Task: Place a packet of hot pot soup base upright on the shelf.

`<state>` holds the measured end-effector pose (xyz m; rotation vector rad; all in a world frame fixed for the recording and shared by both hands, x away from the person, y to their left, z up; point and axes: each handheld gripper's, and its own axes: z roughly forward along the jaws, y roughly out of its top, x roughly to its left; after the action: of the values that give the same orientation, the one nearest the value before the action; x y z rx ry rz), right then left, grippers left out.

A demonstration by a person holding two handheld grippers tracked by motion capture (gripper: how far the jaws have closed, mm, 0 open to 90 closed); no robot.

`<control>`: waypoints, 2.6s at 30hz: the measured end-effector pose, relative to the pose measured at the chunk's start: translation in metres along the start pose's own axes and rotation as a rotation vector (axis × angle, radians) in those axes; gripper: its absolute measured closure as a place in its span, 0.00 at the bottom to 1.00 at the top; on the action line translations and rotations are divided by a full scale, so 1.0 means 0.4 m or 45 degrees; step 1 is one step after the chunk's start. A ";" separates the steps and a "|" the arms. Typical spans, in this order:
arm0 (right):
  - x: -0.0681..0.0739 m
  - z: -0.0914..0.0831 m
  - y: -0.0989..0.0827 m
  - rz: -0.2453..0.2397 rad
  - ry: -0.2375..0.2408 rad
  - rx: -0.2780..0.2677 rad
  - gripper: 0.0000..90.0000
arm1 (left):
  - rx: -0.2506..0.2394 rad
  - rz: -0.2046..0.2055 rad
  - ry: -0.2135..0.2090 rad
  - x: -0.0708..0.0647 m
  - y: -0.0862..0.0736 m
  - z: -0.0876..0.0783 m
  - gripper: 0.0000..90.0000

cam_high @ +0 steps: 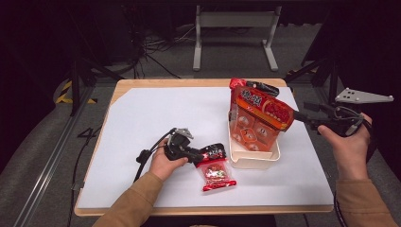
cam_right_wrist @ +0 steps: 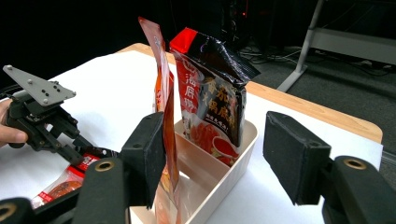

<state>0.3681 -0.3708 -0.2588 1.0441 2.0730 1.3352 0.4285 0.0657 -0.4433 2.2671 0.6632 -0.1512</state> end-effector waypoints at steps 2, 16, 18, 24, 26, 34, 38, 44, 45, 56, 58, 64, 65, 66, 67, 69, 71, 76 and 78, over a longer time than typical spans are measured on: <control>0.000 0.002 -0.002 0.001 0.005 -0.003 0.44 | 0.007 0.003 0.019 -0.001 -0.003 0.004 0.90; -0.009 0.002 -0.015 0.027 0.006 -0.008 0.45 | -0.060 0.062 0.010 -0.021 0.008 -0.044 1.00; -0.010 0.000 -0.015 0.021 0.005 -0.006 0.46 | -0.065 0.093 0.007 -0.038 0.015 -0.069 1.00; -0.016 -0.013 -0.019 0.027 -0.004 -0.009 0.46 | -0.129 0.186 0.006 -0.077 0.031 -0.134 1.00; -0.019 -0.017 -0.023 0.030 -0.009 -0.008 0.46 | -0.153 0.216 0.002 -0.090 0.036 -0.155 1.00; -0.041 -0.030 -0.046 0.054 -0.024 0.009 0.46 | -0.170 0.340 0.046 -0.148 0.062 -0.226 1.00; -0.047 -0.033 -0.054 0.065 -0.034 0.012 0.46 | -0.164 0.382 0.076 -0.163 0.070 -0.247 1.00; -0.055 -0.026 -0.075 0.079 -0.043 0.022 0.46 | -0.200 0.408 0.110 -0.178 0.076 -0.293 1.00; -0.056 -0.023 -0.078 0.082 -0.042 0.020 0.46 | -0.206 0.414 0.112 -0.178 0.076 -0.301 1.00; -0.057 0.009 -0.132 0.094 -0.026 0.009 0.46 | -0.234 0.416 0.128 -0.202 0.075 -0.366 1.00; -0.058 0.012 -0.143 0.103 -0.026 0.002 0.46 | -0.238 0.415 0.132 -0.204 0.076 -0.371 1.00; -0.064 0.025 -0.176 0.122 -0.021 0.006 0.45 | -0.251 0.422 0.145 -0.205 0.081 -0.385 1.00; -0.064 0.025 -0.176 0.122 -0.021 0.006 0.45 | -0.251 0.422 0.145 -0.205 0.081 -0.385 1.00; -0.066 0.028 -0.182 0.117 -0.032 0.028 0.45 | -0.254 0.424 0.146 -0.205 0.083 -0.390 1.00; -0.066 0.028 -0.182 0.117 -0.032 0.028 0.45 | -0.254 0.424 0.146 -0.205 0.083 -0.390 1.00; -0.066 0.029 -0.185 0.121 -0.033 0.030 0.45 | -0.257 0.426 0.151 -0.204 0.085 -0.397 1.00; -0.066 0.031 -0.190 0.117 -0.031 0.034 0.45 | -0.264 0.426 0.151 -0.203 0.088 -0.406 1.00; -0.073 0.035 -0.204 0.107 -0.046 0.055 0.45 | -0.274 0.433 0.143 -0.201 0.100 -0.415 1.00; -0.074 0.037 -0.208 0.097 -0.051 0.058 0.45 | -0.270 0.442 0.143 -0.201 0.105 -0.417 1.00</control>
<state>0.3676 -0.4062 -0.3408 1.1709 2.0622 1.2980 0.3657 0.1247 -0.2743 2.1568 0.3161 0.2071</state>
